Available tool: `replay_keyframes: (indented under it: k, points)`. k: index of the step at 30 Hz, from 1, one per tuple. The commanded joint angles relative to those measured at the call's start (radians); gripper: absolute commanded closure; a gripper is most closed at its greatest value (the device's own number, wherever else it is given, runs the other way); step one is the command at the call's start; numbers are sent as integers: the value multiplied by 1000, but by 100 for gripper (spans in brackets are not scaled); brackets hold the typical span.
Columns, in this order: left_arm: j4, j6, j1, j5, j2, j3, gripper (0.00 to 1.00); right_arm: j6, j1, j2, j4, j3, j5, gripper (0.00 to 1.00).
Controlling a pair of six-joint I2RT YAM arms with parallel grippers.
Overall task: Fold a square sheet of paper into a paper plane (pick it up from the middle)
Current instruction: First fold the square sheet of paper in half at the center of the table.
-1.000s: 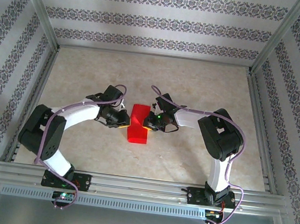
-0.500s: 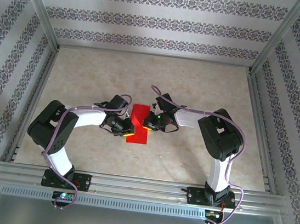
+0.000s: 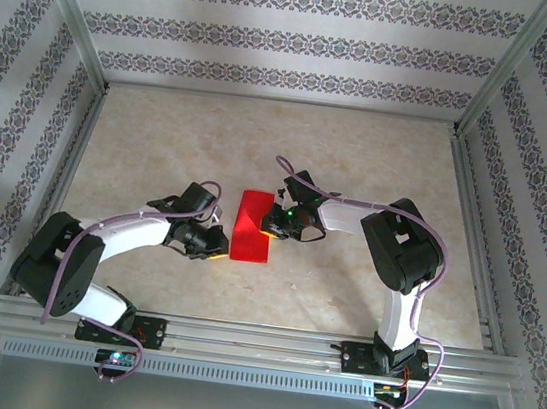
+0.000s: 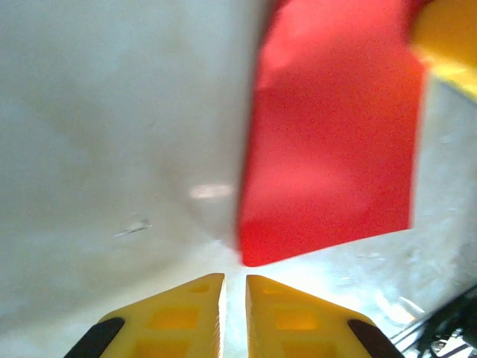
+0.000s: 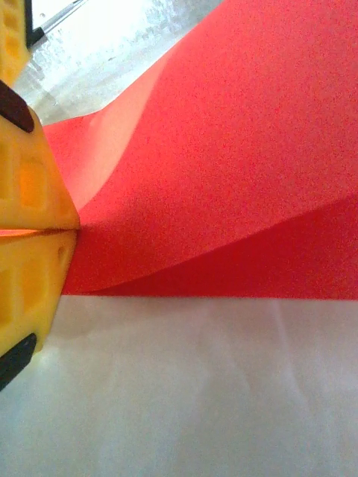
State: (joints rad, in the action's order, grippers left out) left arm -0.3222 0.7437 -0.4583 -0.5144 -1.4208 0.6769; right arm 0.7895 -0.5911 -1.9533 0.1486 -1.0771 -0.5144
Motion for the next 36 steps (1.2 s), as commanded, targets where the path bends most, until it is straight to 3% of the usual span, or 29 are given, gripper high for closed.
replay_keyframes:
  k: [1, 3, 11, 21, 26, 30, 36]
  points:
    - [112, 68, -19, 24, 23, 44, 85, 1, 27, -90, 199, 76, 194, 88]
    - [171, 97, -40, 26, -29, 43, 86, 1, 27, -89, 199, 78, 195, 88]
    - [126, 90, -92, 28, -168, 30, 86, 1, 29, -88, 199, 75, 195, 88]
    - [-156, -41, -77, 147, 2, -60, 87, -6, 30, -92, 195, 78, 200, 88]
    - [11, -57, -55, 95, 22, 55, 87, -23, 37, -97, 199, 82, 199, 88]
    - [188, -10, -11, 32, -93, 138, 87, -30, 39, -95, 205, 78, 200, 88]
    - [243, -36, 26, 17, -285, 250, 87, -38, 38, -109, 210, 68, 192, 88]
